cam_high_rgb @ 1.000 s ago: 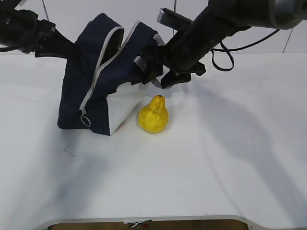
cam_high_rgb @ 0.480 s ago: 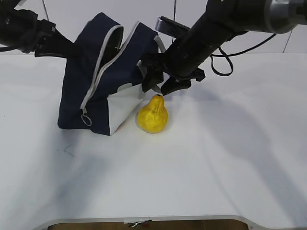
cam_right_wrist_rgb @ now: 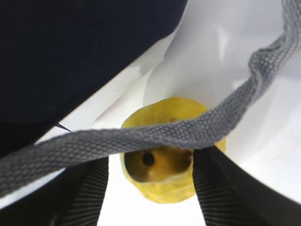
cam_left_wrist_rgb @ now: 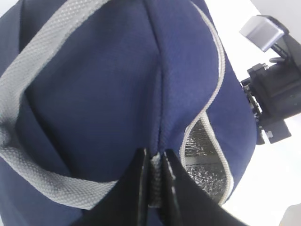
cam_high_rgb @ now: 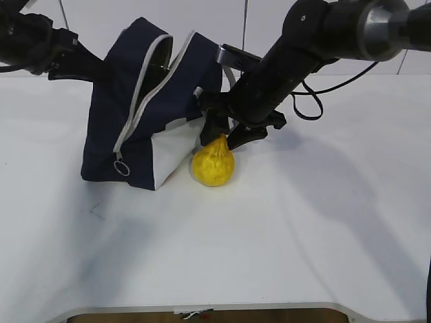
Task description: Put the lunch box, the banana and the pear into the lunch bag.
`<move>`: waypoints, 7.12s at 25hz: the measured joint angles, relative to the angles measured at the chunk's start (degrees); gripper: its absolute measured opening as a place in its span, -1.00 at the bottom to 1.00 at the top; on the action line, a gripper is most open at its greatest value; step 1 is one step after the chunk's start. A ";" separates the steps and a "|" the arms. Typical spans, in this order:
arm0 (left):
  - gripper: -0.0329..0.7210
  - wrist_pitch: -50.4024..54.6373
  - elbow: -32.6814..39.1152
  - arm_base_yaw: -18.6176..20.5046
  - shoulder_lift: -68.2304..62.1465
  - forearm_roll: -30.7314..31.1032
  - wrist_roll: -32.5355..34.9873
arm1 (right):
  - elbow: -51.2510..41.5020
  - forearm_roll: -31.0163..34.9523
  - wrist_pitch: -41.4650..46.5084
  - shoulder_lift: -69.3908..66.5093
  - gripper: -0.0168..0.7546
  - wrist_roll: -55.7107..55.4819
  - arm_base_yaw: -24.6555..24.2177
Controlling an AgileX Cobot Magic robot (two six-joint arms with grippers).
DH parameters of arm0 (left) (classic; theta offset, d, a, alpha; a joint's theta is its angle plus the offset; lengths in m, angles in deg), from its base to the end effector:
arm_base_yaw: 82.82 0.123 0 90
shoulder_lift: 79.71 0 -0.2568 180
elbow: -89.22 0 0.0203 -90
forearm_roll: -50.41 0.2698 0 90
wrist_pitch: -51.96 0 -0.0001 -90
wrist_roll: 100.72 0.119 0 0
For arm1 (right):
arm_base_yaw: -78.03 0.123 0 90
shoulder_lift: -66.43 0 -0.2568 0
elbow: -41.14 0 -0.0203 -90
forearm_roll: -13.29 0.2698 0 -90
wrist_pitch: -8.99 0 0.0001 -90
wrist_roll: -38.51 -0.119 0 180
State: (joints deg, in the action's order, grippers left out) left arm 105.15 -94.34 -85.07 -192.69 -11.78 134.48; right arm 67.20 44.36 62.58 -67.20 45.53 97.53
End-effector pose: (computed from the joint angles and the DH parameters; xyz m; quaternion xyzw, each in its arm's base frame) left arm 0.4102 -0.1005 0.2232 0.1934 0.8593 -0.3500 0.3190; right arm 0.4388 0.2079 0.1472 -0.0997 0.9530 0.2544 0.1308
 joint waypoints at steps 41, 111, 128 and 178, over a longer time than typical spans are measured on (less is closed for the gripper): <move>-0.87 -0.78 0.00 0.00 0.00 0.39 0.00 | 7.10 3.66 16.20 0.28 -0.26 0.32 0.00; -0.87 5.00 0.00 0.00 0.00 -9.07 -0.12 | 23.86 1.35 17.11 -2.04 0.31 -3.88 -4.93; -0.87 5.08 0.00 0.00 0.00 -8.63 -0.12 | 23.86 5.83 13.17 -7.50 0.31 -6.39 -4.72; -0.87 -5.99 0.00 -13.55 -2.64 -19.10 -5.77 | 26.77 -9.91 19.57 1.20 -0.92 2.22 -4.54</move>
State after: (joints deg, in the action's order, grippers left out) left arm 99.15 -94.34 -98.63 -195.33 -30.88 128.71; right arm 93.98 34.45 82.15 -66.00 47.75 92.99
